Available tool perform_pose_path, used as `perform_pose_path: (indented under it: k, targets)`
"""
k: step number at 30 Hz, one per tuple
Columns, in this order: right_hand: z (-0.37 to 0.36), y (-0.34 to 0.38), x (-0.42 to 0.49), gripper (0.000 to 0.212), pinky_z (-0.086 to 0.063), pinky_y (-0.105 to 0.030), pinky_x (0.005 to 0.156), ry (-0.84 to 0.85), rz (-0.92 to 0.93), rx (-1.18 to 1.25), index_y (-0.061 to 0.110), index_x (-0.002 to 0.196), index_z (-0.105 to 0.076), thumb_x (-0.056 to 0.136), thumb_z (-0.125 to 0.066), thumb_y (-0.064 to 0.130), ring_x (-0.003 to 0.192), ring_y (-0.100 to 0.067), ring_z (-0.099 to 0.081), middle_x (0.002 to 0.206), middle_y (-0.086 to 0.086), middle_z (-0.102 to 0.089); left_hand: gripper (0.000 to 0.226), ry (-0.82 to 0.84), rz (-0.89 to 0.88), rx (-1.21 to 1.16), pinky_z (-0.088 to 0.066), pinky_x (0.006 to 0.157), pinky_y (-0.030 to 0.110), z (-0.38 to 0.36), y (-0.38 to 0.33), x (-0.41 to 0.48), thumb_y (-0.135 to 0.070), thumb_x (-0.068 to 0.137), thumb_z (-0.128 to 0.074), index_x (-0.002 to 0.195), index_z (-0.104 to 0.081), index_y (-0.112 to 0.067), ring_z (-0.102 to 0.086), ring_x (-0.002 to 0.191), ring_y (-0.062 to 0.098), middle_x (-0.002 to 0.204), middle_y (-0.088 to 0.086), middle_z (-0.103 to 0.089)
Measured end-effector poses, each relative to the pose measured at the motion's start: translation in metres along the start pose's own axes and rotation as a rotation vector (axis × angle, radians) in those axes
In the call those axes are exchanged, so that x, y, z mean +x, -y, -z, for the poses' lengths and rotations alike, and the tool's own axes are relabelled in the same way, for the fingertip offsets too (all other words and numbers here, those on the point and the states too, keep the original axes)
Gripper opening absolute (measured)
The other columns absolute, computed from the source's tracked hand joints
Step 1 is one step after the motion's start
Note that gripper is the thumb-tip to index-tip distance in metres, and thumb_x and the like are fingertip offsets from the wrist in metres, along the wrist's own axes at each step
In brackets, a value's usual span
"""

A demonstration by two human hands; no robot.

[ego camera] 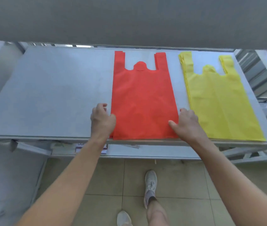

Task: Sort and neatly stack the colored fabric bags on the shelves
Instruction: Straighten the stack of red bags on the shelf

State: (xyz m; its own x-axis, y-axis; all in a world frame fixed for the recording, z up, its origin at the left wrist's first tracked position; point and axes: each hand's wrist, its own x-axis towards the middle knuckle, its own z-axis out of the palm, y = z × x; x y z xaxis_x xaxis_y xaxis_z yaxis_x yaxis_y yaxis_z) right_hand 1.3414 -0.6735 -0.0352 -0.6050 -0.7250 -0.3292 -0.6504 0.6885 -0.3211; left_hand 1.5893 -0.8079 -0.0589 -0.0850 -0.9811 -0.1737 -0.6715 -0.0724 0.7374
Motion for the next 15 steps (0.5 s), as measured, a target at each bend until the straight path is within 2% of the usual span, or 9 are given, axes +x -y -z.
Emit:
perform_pose_path:
  k: [2, 5, 7, 9, 11, 15]
  targets:
    - [-0.008, -0.001, -0.024, 0.058, -0.035, -0.046, 0.111, 0.011, -0.019, 0.049, -0.001, 0.140, -0.045, 0.099, -0.063, 0.036, 0.132, -0.044, -0.043, 0.138, -0.025, -0.047, 0.049, 0.049, 0.030, -0.040, -0.044, 0.111, 0.040, -0.001, 0.004, -0.023, -0.010, 0.092, -0.060, 0.140, -0.052, -0.010, -0.057, 0.123, 0.025, 0.134, 0.010, -0.055]
    - [-0.021, 0.009, -0.044, 0.074, -0.027, -0.043, 0.117, 0.044, 0.049, 0.081, -0.001, 0.158, -0.027, 0.101, -0.059, 0.034, 0.142, -0.041, -0.034, 0.151, -0.022, -0.040, 0.058, 0.105, 0.007, -0.056, -0.039, 0.117, 0.043, -0.008, 0.001, -0.039, -0.006, 0.090, -0.057, 0.147, -0.047, -0.011, -0.051, 0.133, 0.026, 0.143, 0.009, -0.052]
    - [-0.022, 0.012, -0.048, 0.078, -0.022, -0.042, 0.121, 0.044, 0.086, 0.106, 0.001, 0.161, -0.021, 0.101, -0.059, 0.032, 0.147, -0.039, -0.029, 0.158, -0.021, -0.036, 0.060, 0.113, 0.014, -0.086, -0.039, 0.117, 0.044, -0.007, 0.000, -0.041, -0.005, 0.090, -0.056, 0.148, -0.045, -0.013, -0.049, 0.136, 0.025, 0.145, 0.008, -0.053]
    - [-0.019, 0.006, -0.049, 0.076, -0.021, -0.042, 0.123, 0.041, 0.089, 0.150, 0.004, 0.162, -0.022, 0.100, -0.059, 0.029, 0.150, -0.037, -0.027, 0.162, -0.018, -0.034, 0.059, 0.107, 0.051, -0.113, -0.042, 0.115, 0.043, 0.001, -0.002, -0.039, -0.007, 0.091, -0.056, 0.148, -0.045, -0.014, -0.051, 0.134, 0.025, 0.142, 0.007, -0.054]
    - [-0.018, 0.000, -0.050, 0.074, -0.022, -0.041, 0.123, 0.036, 0.092, 0.179, 0.006, 0.161, -0.026, 0.100, -0.060, 0.028, 0.150, -0.034, -0.027, 0.162, -0.015, -0.035, 0.060, 0.101, 0.073, -0.092, -0.043, 0.113, 0.042, 0.005, -0.003, -0.038, -0.013, 0.093, -0.065, 0.149, -0.043, -0.013, -0.051, 0.132, 0.028, 0.141, 0.009, -0.053]
    - [-0.022, 0.008, -0.047, 0.070, -0.033, -0.044, 0.114, -0.019, 0.012, 0.252, 0.002, 0.152, -0.037, 0.098, -0.066, 0.037, 0.138, -0.037, -0.038, 0.147, -0.019, -0.044, 0.076, 0.069, 0.076, 0.171, -0.045, 0.103, 0.045, -0.003, -0.019, -0.045, -0.033, 0.084, -0.084, 0.140, -0.040, -0.005, -0.046, 0.131, 0.035, 0.139, 0.017, -0.046]
